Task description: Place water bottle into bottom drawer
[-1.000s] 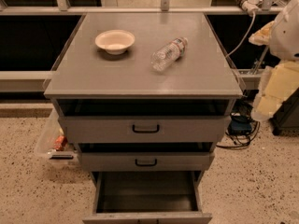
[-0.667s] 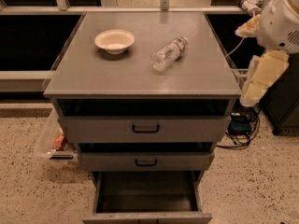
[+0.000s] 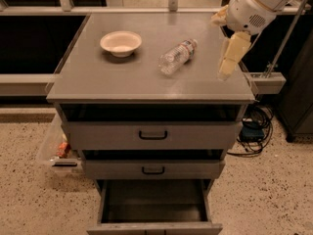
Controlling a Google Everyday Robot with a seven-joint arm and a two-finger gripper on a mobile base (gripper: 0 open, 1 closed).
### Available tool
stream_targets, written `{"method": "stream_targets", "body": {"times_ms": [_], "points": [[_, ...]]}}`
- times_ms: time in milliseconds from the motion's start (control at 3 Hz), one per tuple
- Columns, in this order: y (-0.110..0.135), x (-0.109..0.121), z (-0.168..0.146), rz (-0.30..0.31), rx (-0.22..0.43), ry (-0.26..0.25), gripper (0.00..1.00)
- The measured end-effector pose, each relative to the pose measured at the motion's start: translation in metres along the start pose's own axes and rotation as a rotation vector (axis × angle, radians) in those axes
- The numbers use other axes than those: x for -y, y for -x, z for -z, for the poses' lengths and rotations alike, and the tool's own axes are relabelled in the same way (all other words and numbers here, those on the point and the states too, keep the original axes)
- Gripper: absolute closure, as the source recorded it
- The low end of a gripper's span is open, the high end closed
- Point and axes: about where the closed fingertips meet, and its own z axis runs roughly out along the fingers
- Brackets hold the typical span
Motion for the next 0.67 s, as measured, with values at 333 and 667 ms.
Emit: {"method": "stream_targets", "body": {"times_ms": [333, 667], "points": [[0.0023, 0.0033, -0.0017, 0.003, 0.004, -0.005, 0.0], [-0.0035, 0.0107, 0.008, 0.011, 0.004, -0.052, 0.0]]}}
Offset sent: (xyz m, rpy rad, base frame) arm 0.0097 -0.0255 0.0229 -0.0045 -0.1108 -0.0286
